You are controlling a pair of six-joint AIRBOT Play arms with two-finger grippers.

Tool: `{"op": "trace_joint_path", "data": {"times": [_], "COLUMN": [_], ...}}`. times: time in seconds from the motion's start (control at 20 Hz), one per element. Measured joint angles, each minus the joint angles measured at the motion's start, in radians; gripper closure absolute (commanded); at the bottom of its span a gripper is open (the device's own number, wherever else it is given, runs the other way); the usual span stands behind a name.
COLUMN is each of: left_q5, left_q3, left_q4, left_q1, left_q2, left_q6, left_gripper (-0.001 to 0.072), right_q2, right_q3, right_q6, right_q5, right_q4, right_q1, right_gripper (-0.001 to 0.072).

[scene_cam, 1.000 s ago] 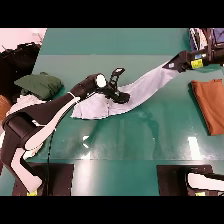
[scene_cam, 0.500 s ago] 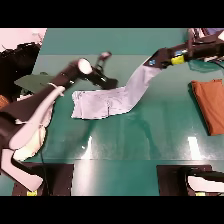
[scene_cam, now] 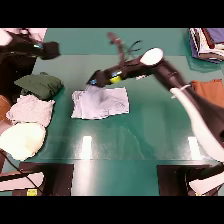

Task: Fold the shirts.

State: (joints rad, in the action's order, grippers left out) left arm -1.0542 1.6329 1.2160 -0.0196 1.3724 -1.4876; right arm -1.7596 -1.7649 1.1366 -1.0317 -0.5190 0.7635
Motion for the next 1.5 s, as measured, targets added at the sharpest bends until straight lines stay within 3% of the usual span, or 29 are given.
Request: {"op": "trace_joint_path", "data": {"times": [0.05,0.25,0.5,0.6,0.85,0.95,1.1,1.2,1.3,1.4,1.5], "left_q5": [-0.01,-0.05,-0.089,-0.098,-0.101,-0.098,-0.09,-0.086,-0.084,-0.084,-0.088], "left_q3": [0.0,0.0,0.0,0.0,0.0,0.0,0.0,0.0,0.0,0.0,0.0], "left_q4": [0.002,0.008,0.01,0.008,-0.015,-0.021,-0.023,-0.027,-0.026,-0.029,-0.037], "left_q1": [-0.018,-0.055,-0.066,-0.068,-0.056,-0.036,0.004,0.034,0.054,0.067,0.074], "left_q2": [-0.014,-0.041,-0.049,-0.05,-0.05,-0.05,-0.05,-0.05,-0.05,-0.05,-0.05], "left_q6": [0.0,0.003,0.004,0.004,0.005,0.012,0.022,0.026,0.027,0.028,0.029], "left_gripper": [0.0687,0.0687,0.0688,0.0687,0.0688,0.0687,0.0687,0.0687,0.0687,0.0688,0.0687], "right_q2": [-0.033,-0.083,0.041,0.1,0.127,0.081,-0.008,-0.069,-0.122,-0.162,-0.185], "right_q3": [-0.034,-0.112,0.098,0.226,0.448,0.475,0.444,0.39,0.328,0.267,0.213], "right_q6": [-0.014,0.031,0.106,0.137,0.163,0.164,0.164,0.163,0.163,0.161,0.161], "right_q5": [-0.003,-0.119,-0.187,-0.168,-0.119,-0.108,-0.101,-0.099,-0.1,-0.093,-0.092], "right_q4": [0.004,-0.102,-0.248,-0.282,-0.241,-0.203,-0.129,-0.085,-0.074,-0.071,-0.064], "right_q1": [0.023,0.026,-0.121,-0.211,-0.383,-0.405,-0.386,-0.351,-0.313,-0.28,-0.267], "right_gripper": [0.0308,0.0308,0.0304,0.0064,0.0068,0.0119,0.0122,0.026,0.0315,0.0584,0.07]}}
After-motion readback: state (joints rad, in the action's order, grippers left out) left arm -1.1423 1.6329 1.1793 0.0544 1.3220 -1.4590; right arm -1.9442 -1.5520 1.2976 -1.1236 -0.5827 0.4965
